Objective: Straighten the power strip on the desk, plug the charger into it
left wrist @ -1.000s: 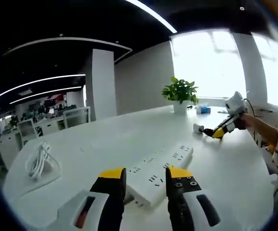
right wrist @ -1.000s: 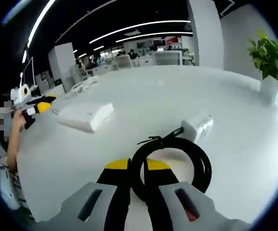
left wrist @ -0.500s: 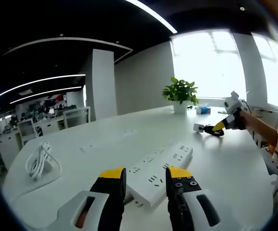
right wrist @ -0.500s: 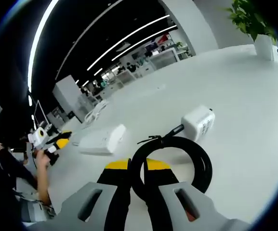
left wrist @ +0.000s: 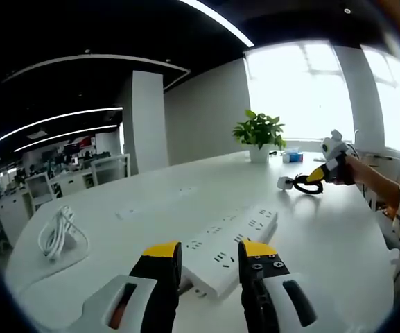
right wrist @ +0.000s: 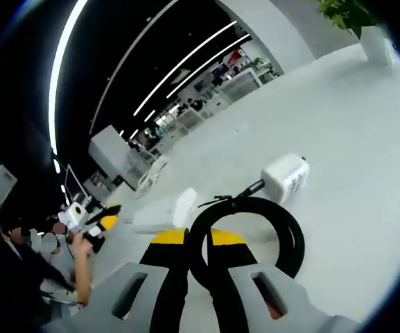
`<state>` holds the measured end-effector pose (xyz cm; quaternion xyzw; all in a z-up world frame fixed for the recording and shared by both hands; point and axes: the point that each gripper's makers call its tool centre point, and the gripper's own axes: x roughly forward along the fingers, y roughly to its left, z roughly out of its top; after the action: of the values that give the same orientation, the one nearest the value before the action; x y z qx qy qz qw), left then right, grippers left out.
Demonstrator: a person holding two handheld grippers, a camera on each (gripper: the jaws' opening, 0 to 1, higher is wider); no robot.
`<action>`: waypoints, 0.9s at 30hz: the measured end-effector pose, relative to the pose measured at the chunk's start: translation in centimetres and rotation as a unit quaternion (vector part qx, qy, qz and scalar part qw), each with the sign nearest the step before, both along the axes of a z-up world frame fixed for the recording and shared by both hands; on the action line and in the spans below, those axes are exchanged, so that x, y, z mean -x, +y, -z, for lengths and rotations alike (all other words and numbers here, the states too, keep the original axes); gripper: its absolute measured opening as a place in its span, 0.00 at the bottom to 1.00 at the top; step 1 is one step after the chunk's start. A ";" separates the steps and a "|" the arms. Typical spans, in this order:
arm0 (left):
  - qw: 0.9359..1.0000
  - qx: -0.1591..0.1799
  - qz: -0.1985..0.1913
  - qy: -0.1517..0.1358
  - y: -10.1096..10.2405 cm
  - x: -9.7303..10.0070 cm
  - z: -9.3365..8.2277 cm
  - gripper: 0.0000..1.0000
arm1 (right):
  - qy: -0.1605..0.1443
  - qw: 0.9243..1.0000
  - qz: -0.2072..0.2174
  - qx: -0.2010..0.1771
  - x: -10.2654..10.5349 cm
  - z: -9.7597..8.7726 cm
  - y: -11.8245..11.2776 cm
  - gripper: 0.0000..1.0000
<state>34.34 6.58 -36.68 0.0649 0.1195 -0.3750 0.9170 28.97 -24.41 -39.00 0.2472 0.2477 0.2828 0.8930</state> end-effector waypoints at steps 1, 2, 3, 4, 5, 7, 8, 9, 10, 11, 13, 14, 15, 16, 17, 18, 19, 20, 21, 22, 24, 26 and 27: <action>1.000 -0.002 0.000 -0.001 0.0 0.0 0.0 0.33 | -0.001 1.000 0.001 -0.001 0.1 -0.1 0.0 0.09; 1.000 -0.002 0.001 -0.001 0.0 0.0 0.0 0.33 | -0.003 1.000 0.000 -0.002 0.1 -0.2 0.0 0.09; 1.000 -0.001 0.001 0.000 -0.1 0.0 0.0 0.33 | -0.003 1.000 0.001 -0.002 -0.3 -0.4 0.1 0.09; 1.000 0.000 0.001 0.001 -0.1 0.0 0.0 0.33 | -0.004 1.000 0.001 -0.003 -0.7 -0.6 0.2 0.09; 1.000 0.000 0.001 0.001 0.0 0.0 0.0 0.33 | -0.006 1.000 0.002 -0.004 -0.9 -0.7 0.3 0.09; 1.000 0.000 0.000 0.001 0.0 0.0 0.0 0.33 | -0.008 1.000 0.001 -0.008 -1.2 -1.1 0.6 0.09; 1.000 0.000 -0.001 0.001 0.0 0.1 0.0 0.33 | -0.009 1.000 0.001 -0.010 -1.2 -1.2 0.9 0.09; 1.000 0.001 -0.001 0.001 0.0 0.1 0.0 0.33 | -0.011 1.000 0.000 -0.013 -1.3 -1.3 1.1 0.09; 1.000 0.002 -0.001 0.000 0.1 0.1 -0.1 0.33 | -0.012 1.000 0.000 -0.014 -1.3 -1.4 1.3 0.09; 1.000 0.003 -0.001 0.000 0.1 0.1 -0.1 0.33 | -0.013 1.000 0.002 -0.017 -1.4 -1.5 1.4 0.09; 1.000 0.003 -0.001 0.000 0.1 0.1 -0.1 0.33 | -0.025 1.000 0.007 -0.017 -1.6 -1.9 1.5 0.09; 1.000 0.003 -0.001 0.000 0.1 0.2 -0.1 0.33 | -0.026 1.000 0.006 -0.016 -1.6 -2.0 1.5 0.09; 1.000 0.004 -0.001 0.001 0.0 0.2 -0.1 0.33 | -0.029 0.999 0.009 -0.016 -1.7 -2.0 1.5 0.09; 1.000 0.004 -0.001 0.002 0.0 0.2 -0.1 0.33 | -0.032 0.999 0.009 -0.017 -1.8 -2.1 1.6 0.09; 1.000 0.005 -0.001 0.002 0.0 0.3 0.0 0.33 | -0.034 0.999 0.010 -0.017 -1.9 -2.2 1.6 0.09; 1.000 0.005 0.000 0.003 -0.1 0.3 0.0 0.33 | -0.036 0.999 0.011 -0.020 -1.9 -2.3 1.7 0.09; 1.000 0.005 0.000 0.003 -0.1 0.2 0.0 0.33 | -0.038 0.999 0.011 -0.022 -2.0 -2.3 1.8 0.09; 1.000 0.004 0.000 0.003 -0.1 0.2 0.0 0.33 | -0.039 0.999 0.010 -0.024 -2.0 -2.4 1.9 0.09; 1.000 0.003 -0.001 0.004 0.0 0.2 0.0 0.33 | -0.039 0.999 0.009 -0.027 -2.0 -2.5 1.9 0.09; 1.000 0.003 -0.002 0.003 0.0 0.1 0.0 0.33 | -0.040 0.999 0.009 -0.029 -2.0 -2.6 1.8 0.09; 1.000 0.004 -0.003 0.004 0.1 0.1 -0.1 0.33 | -0.044 0.998 0.012 -0.031 -2.1 -2.8 1.8 0.09; 1.000 0.006 -0.004 0.004 0.1 0.0 -0.1 0.33 | -0.048 0.998 0.015 -0.032 -2.2 -3.0 1.8 0.09; 1.000 0.006 -0.004 0.005 0.1 0.1 0.0 0.33 | -0.048 0.998 0.016 -0.033 -2.3 -3.0 1.8 0.09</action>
<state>34.26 6.66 -36.67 0.0574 0.1224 -0.3727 0.9180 31.27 -22.60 -36.00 0.2663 0.1912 0.2885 0.8996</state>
